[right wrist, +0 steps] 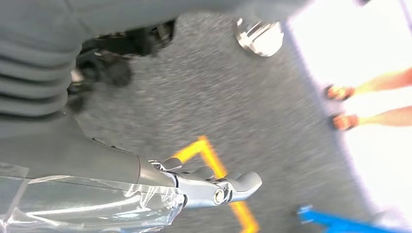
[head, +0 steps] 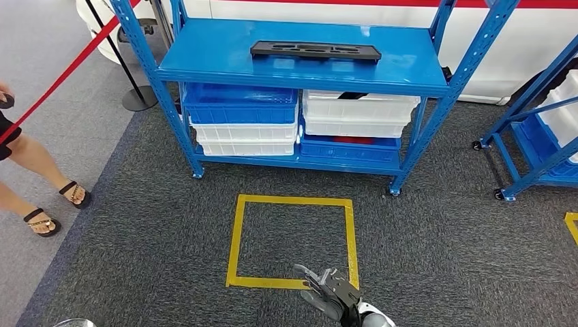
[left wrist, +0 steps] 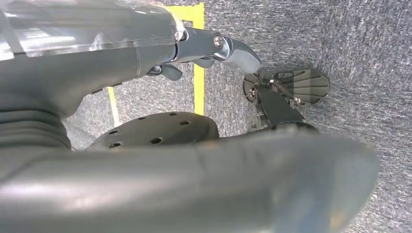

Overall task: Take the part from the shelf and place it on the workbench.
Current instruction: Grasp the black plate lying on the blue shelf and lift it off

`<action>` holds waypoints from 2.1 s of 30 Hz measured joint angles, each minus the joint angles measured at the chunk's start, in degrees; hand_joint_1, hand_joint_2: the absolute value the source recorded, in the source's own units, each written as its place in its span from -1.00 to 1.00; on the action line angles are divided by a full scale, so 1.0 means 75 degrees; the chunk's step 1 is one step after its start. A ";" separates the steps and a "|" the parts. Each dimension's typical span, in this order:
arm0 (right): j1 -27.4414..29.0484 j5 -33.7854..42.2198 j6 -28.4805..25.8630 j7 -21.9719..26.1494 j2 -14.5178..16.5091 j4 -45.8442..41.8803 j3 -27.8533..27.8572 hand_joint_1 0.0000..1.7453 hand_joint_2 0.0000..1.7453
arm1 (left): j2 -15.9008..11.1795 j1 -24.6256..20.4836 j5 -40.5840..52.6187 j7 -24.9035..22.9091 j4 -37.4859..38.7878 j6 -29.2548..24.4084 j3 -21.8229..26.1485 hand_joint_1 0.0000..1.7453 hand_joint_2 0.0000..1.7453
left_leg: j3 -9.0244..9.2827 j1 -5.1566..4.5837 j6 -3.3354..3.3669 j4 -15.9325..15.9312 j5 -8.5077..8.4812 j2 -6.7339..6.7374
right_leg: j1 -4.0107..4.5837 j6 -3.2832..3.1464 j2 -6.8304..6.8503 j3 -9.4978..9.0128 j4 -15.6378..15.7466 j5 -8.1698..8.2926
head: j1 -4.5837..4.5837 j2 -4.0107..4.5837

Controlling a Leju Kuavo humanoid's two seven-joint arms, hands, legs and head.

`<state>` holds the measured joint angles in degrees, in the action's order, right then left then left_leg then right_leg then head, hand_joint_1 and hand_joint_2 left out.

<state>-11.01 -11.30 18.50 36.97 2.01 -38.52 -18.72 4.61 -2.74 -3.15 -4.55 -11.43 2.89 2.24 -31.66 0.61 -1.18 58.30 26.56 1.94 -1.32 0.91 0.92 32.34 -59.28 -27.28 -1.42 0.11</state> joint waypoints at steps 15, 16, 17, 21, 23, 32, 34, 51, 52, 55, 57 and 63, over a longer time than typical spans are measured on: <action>0.0223 0.1055 -0.1398 -0.2070 0.0262 0.2594 0.1883 -1.00 -0.50 | 0.0036 -0.0013 0.0627 0.0810 0.0000 -0.0851 0.0026 -1.00 1.00 | -0.0009 -0.0001 0.0004 0.0001 0.0005 -0.0012 | -0.0001 0.0000 0.0010 0.0001 0.0003 -0.0004 | 0.0000 0.0000; 0.0311 0.1010 -0.1650 -0.2118 0.0280 0.2727 0.1999 -1.00 -1.00 | 0.0041 -0.0012 0.0668 0.0986 0.0000 -0.0917 0.0025 -1.00 1.00 | -0.0010 -0.0001 0.0002 -0.0001 0.0007 -0.0011 | -0.0001 0.0000 0.0009 0.0002 0.0003 -0.0004 | 0.0000 0.0000; 0.0387 0.0996 -0.1796 -0.2279 0.0291 0.2851 0.2094 -1.00 -1.00 | 0.0044 -0.0013 0.0688 0.1152 0.0000 -0.0950 0.0025 -1.00 1.00 | -0.0010 0.0000 0.0001 -0.0001 0.0009 -0.0010 | -0.0001 0.0000 0.0008 0.0003 0.0003 -0.0004 | 0.0000 0.0000; 0.0583 0.1008 -0.1870 -0.3321 0.0324 0.3199 0.2398 -1.00 -0.50 | 0.0047 -0.0014 0.0610 0.1541 0.0000 -0.0995 0.0030 -1.00 0.50 | -0.0008 0.0000 -0.0002 -0.0003 0.0011 -0.0008 | 0.0000 0.0000 0.0007 0.0003 0.0003 -0.0005 | 0.0000 0.0000; 0.0625 0.0953 -0.1960 -0.3649 0.0326 0.3303 0.2472 -1.00 0.50 | 0.0047 -0.0013 0.0551 0.1591 0.0000 -0.1062 0.0049 -1.00 -0.50 | -0.0007 0.0000 -0.0002 -0.0004 0.0011 -0.0008 | 0.0000 0.0000 0.0006 0.0001 0.0003 -0.0005 | 0.0000 0.0000; 0.0638 0.0604 -0.2028 -0.4220 0.0345 0.3519 0.2572 -1.00 -1.00 | 0.0025 -0.0012 0.0211 0.1703 0.0000 -0.0664 0.0310 -1.00 -1.00 | -0.0004 -0.0001 -0.0001 -0.0001 0.0010 -0.0007 | -0.0002 0.0001 0.0005 -0.0003 0.0003 -0.0003 | 0.0000 0.0000; 0.0631 0.0540 -0.2029 -0.4273 0.0358 0.3533 0.2572 -1.00 -1.00 | 0.0021 -0.0013 0.0096 0.1744 0.0000 -0.0672 0.0410 -1.00 -1.00 | -0.0004 -0.0001 -0.0001 -0.0001 0.0010 -0.0007 | -0.0001 0.0000 0.0005 -0.0003 0.0003 -0.0003 | 0.0000 0.0000; 0.0584 -0.0089 -0.2644 -0.4091 0.0446 0.3549 0.2409 -1.00 -1.00 | -0.0017 -0.0014 0.0024 0.1680 0.0000 -0.0066 0.0724 -1.00 -1.00 | -0.0004 -0.0001 -0.0001 -0.0001 0.0010 -0.0008 | -0.0002 0.0001 0.0006 -0.0003 0.0003 -0.0003 | 0.0001 0.0000; 0.0582 -0.0118 -0.2741 -0.4052 0.0446 0.3550 0.2406 -1.00 -1.00 | -0.0015 -0.0014 -0.0038 0.1697 0.0000 0.0034 0.0744 -1.00 -1.00 | -0.0004 -0.0001 -0.0001 -0.0001 0.0010 -0.0008 | -0.0002 0.0001 0.0006 -0.0003 0.0003 -0.0003 | 0.0000 0.0000; 0.0581 -0.0170 -0.2864 -0.3993 0.0446 0.3556 0.2403 -1.00 -1.00 | 0.0006 -0.0013 -0.0254 0.1848 0.0000 0.0466 0.0860 -1.00 -1.00 | -0.0004 -0.0001 -0.0001 -0.0001 0.0010 -0.0008 | -0.0001 0.0000 0.0006 -0.0002 0.0003 -0.0004 | 0.0001 0.0000; 0.0582 -0.0205 -0.2829 -0.3985 0.0446 0.3559 0.2402 -1.00 -1.00 | 0.0020 -0.0013 -0.0303 0.2007 0.0000 0.0715 0.0929 -1.00 -1.00 | -0.0004 0.0000 -0.0001 -0.0001 0.0010 -0.0008 | -0.0001 0.0000 0.0005 -0.0002 0.0003 -0.0004 | 0.0001 0.0000; 0.0555 -0.0349 -0.2669 -0.4130 0.0458 0.3576 0.2364 -1.00 -1.00 | 0.0026 -0.0021 -0.0348 0.2447 0.0000 0.1061 0.1057 -1.00 -1.00 | -0.0005 0.0000 -0.0001 -0.0002 0.0010 -0.0008 | -0.0001 0.0000 0.0005 -0.0003 0.0002 -0.0004 | 0.0000 0.0000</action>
<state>-6.85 -13.92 -1.51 5.99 5.44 -11.70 -0.99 4.81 -2.90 -5.76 13.80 -11.43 10.84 10.16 -31.70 0.61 -1.19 58.29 26.64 1.88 -1.33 0.91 0.96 32.32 -59.26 -27.31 -1.42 0.11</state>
